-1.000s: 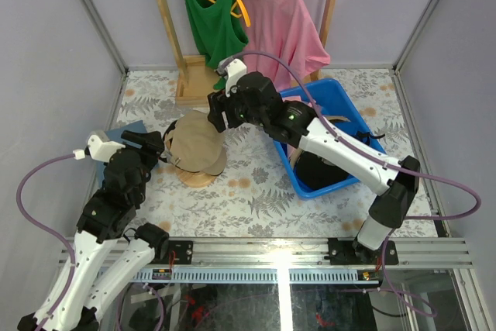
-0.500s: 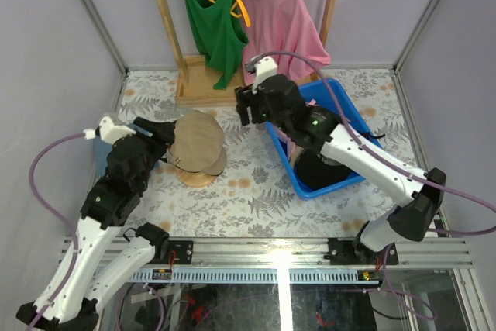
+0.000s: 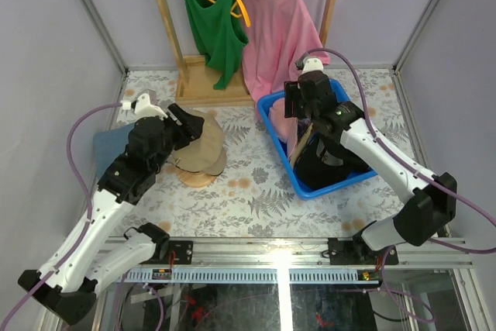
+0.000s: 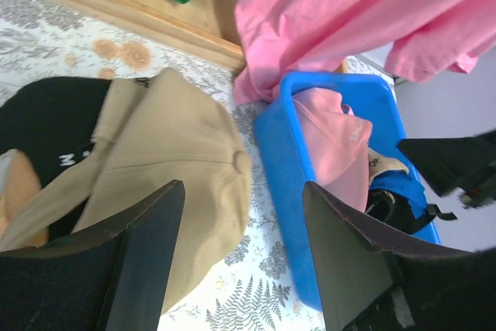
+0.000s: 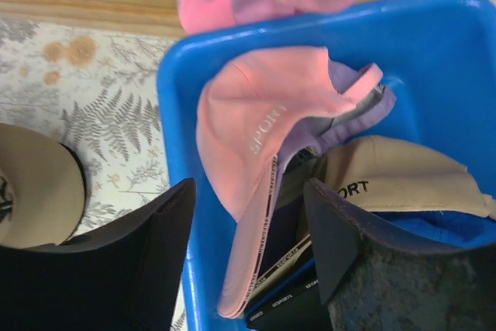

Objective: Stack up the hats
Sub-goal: Pick up the hat from the bin.

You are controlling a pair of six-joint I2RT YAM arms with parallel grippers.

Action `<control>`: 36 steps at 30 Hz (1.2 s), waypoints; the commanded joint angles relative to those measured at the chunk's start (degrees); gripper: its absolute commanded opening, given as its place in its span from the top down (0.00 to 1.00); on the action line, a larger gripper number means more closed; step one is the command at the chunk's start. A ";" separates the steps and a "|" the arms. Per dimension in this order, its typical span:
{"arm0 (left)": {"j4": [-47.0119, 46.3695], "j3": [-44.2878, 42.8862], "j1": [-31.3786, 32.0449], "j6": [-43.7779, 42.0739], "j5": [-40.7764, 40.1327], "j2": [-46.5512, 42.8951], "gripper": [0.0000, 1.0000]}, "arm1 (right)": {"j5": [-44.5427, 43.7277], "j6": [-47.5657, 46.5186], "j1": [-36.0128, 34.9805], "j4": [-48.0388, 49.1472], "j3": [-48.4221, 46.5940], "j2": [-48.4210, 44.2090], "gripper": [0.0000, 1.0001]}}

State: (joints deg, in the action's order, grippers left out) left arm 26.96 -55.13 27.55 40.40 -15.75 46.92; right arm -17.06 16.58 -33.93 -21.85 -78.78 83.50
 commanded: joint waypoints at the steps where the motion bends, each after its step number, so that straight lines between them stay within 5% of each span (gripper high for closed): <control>1: -4.18 -3.28 2.89 -4.43 0.32 1.11 0.39 | 2.72 2.26 2.43 2.14 2.62 0.66 0.38; 24: -4.20 -4.62 4.13 -5.00 -0.95 1.60 0.40 | 9.14 5.57 2.77 6.40 9.50 2.11 0.69; 36: -3.83 -4.98 4.18 -4.63 -0.91 1.24 0.40 | 9.87 5.50 2.82 6.15 10.10 4.74 0.71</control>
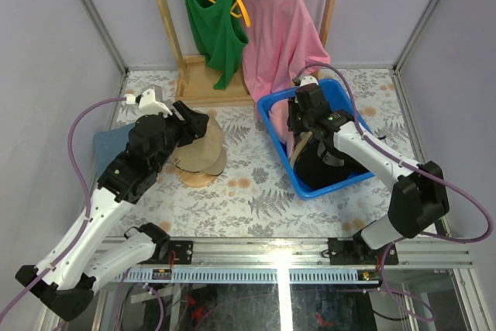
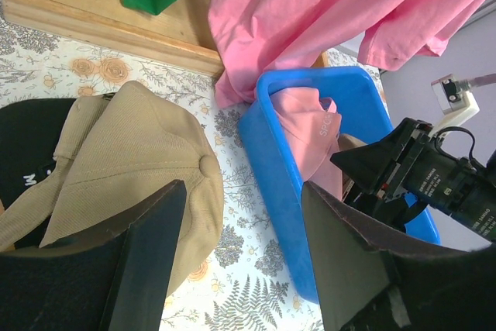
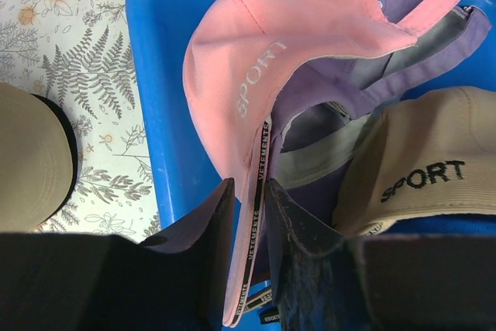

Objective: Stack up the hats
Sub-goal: Pick up the hat from the bin.

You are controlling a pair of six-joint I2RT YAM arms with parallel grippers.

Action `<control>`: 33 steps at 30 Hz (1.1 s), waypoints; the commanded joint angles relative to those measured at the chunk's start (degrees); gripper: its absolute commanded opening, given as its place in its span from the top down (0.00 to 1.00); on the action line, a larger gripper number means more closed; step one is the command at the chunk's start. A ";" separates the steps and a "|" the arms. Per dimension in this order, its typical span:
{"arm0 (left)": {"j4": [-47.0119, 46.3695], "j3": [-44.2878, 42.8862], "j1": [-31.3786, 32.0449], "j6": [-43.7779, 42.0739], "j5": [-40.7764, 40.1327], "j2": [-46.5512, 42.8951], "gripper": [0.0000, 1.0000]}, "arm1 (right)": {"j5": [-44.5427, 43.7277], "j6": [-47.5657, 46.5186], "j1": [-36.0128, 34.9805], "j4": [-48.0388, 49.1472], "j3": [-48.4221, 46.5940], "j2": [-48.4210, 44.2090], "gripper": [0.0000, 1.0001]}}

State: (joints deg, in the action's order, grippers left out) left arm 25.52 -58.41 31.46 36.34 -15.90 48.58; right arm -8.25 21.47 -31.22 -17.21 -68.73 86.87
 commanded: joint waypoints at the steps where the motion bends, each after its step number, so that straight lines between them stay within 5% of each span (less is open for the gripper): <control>1: -2.28 -1.69 0.27 -0.57 -0.72 -0.46 0.39 | 1.11 0.54 0.04 1.38 -0.06 1.59 0.72; 10: -2.05 -1.79 0.43 -0.30 -0.71 -0.66 0.40 | 1.61 0.13 0.49 0.52 -0.44 4.02 0.81; 15: -1.98 -1.99 0.44 -0.43 -0.71 -0.56 0.40 | 1.99 -0.11 0.94 0.60 -0.69 3.67 1.00; 33: -4.25 -3.90 0.45 -2.53 2.95 1.95 0.39 | 5.62 1.36 4.11 2.15 -4.49 -11.18 1.00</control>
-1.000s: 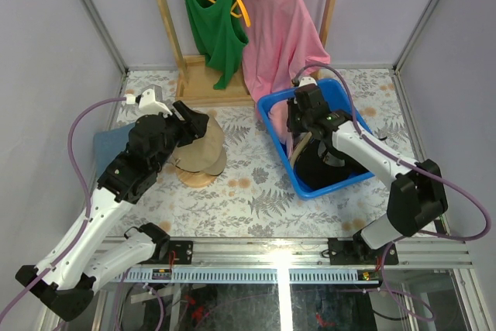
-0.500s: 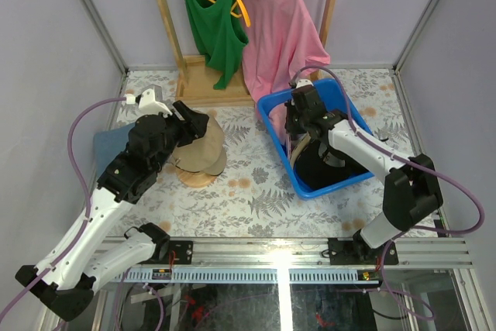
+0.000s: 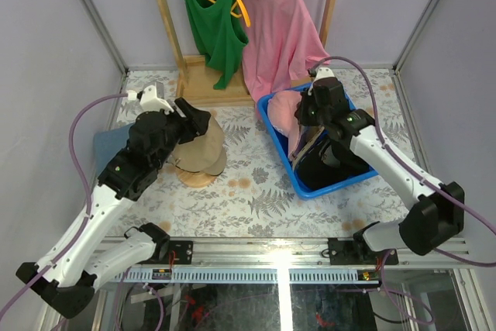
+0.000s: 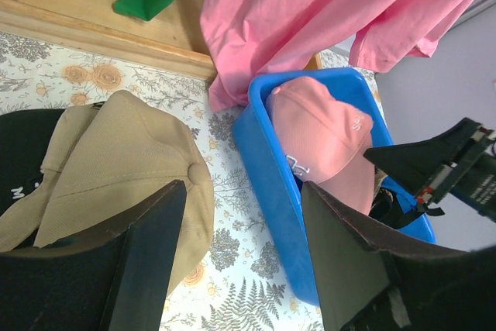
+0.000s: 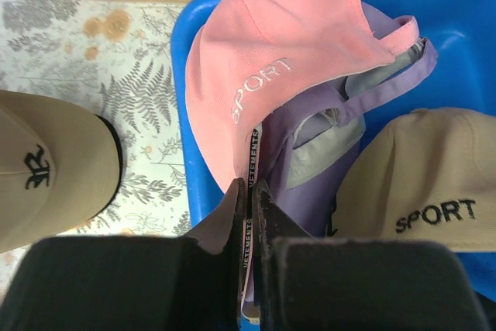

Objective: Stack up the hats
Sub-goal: Pick up the hat from the bin.

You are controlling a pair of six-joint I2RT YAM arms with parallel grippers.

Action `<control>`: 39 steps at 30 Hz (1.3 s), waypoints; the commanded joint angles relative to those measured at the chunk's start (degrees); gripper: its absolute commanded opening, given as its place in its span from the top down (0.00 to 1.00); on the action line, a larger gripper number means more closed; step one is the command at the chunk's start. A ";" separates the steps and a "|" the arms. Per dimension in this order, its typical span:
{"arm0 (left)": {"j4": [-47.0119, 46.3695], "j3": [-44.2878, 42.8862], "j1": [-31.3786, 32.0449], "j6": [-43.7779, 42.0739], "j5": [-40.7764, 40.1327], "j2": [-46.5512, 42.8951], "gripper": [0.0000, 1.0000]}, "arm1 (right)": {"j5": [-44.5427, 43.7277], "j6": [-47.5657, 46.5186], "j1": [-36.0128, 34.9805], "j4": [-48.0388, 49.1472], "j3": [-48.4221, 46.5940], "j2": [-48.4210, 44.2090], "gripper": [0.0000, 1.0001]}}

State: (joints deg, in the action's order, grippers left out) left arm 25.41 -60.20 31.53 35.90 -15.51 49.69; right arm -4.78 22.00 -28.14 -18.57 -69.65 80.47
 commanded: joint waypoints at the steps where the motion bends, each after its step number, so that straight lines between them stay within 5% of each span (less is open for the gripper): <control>1: -4.33 -2.28 0.38 -2.37 3.21 1.14 0.39 | 2.85 1.39 1.38 3.84 -3.50 -5.52 1.00; 13: -7.28 -5.31 0.59 -4.06 13.21 6.44 0.37 | 16.34 11.35 12.12 11.30 0.84 -13.75 1.00; 25: -7.90 -7.60 3.52 -6.76 16.30 10.73 0.37 | 36.47 37.82 23.06 40.69 15.38 -16.45 1.00; 39: -10.23 -9.54 8.83 -7.28 18.92 15.61 0.34 | 38.70 62.85 26.62 67.50 26.97 -18.14 1.00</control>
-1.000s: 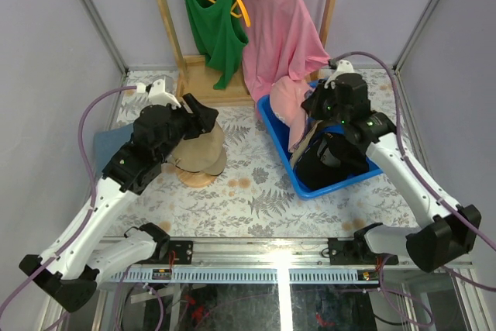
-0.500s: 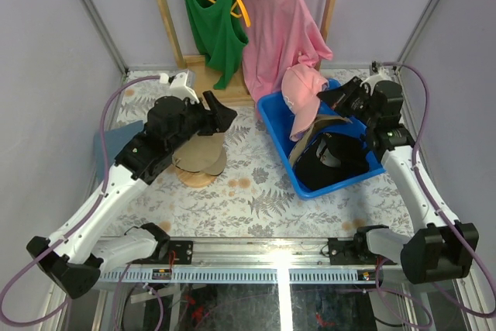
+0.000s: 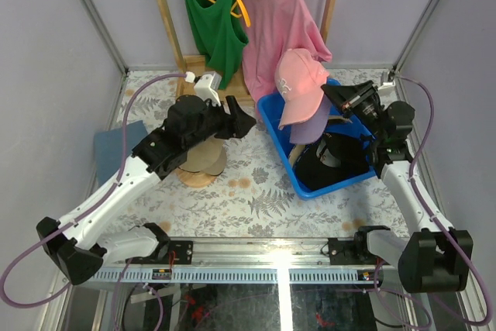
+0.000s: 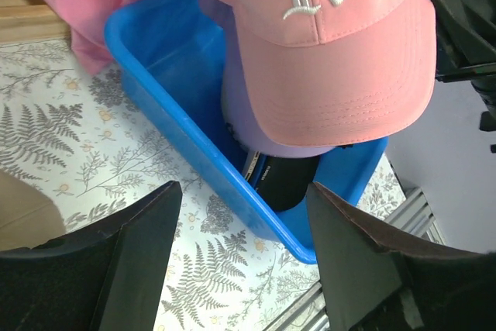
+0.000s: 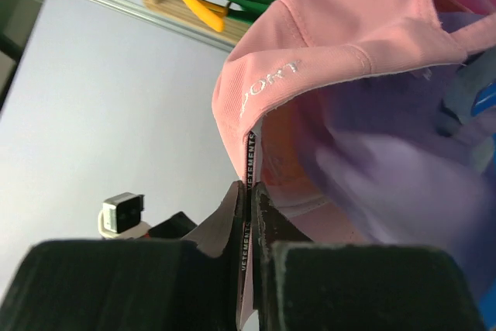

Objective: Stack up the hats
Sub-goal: Pick up the hat from the bin.

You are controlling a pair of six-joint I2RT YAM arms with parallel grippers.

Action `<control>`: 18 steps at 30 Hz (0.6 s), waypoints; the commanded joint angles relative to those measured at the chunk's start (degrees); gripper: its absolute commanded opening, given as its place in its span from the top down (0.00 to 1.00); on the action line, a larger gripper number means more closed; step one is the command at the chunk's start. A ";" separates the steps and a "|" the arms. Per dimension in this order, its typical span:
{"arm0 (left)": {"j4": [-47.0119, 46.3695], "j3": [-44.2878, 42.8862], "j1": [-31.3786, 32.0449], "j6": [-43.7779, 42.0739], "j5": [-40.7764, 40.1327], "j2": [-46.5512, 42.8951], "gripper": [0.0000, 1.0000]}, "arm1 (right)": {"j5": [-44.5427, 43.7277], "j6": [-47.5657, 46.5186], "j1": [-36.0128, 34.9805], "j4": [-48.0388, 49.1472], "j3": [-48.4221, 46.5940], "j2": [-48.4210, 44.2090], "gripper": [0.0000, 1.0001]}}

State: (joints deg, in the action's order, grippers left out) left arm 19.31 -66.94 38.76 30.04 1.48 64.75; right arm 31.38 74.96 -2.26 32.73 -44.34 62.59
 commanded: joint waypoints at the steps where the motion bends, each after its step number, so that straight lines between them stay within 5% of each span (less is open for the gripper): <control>1: -4.06 -2.94 1.76 -1.47 1.63 0.64 0.34 | 2.63 10.77 0.76 17.65 2.15 0.15 1.00; 12: -2.45 -2.52 2.08 0.39 -9.71 -2.14 0.32 | 6.04 9.92 0.77 19.07 -3.30 1.13 1.00; 18: -3.61 -0.01 1.97 3.15 -16.47 -7.24 0.26 | 9.79 17.25 0.77 27.44 -4.93 2.79 1.00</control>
State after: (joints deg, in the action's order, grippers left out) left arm 19.03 -67.77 40.51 31.09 -8.47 61.39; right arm 37.39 86.08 -1.74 48.64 -46.02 65.45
